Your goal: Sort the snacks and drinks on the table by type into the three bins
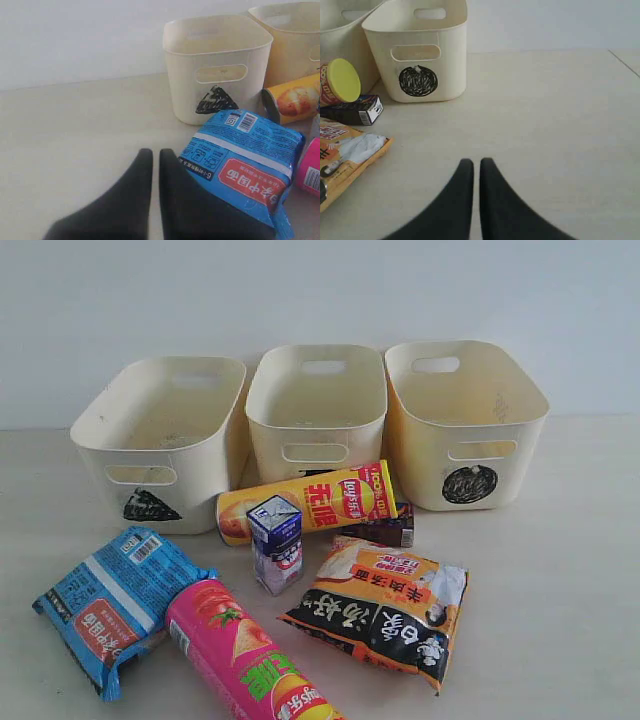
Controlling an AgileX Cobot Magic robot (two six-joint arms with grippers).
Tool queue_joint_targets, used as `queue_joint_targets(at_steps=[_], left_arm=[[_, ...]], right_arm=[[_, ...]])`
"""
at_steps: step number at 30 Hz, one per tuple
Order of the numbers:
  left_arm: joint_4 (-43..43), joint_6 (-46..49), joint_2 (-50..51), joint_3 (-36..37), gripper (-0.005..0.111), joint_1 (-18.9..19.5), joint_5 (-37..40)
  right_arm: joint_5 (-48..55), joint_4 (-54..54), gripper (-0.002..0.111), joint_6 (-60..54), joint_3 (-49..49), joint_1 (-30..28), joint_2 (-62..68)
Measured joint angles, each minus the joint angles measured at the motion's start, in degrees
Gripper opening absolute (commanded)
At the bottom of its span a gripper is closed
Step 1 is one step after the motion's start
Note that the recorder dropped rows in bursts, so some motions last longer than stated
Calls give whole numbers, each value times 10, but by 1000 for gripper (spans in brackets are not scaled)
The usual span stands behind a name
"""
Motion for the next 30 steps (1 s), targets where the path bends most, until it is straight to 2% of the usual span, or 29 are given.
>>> queue_joint_targets(at_steps=[10, 18, 25, 30], left_arm=[[0, 0, 0, 0, 4, 0, 0], [0, 0, 0, 0, 4, 0, 0], [0, 0, 0, 0, 4, 0, 0], [0, 0, 0, 0, 4, 0, 0]], right_arm=[[-22, -2, 2, -16, 0, 0, 0], [-231, -2, 2, -17, 0, 0, 0], [-341, -2, 2, -12, 0, 0, -1], [-419, -2, 2, 86, 0, 0, -1]])
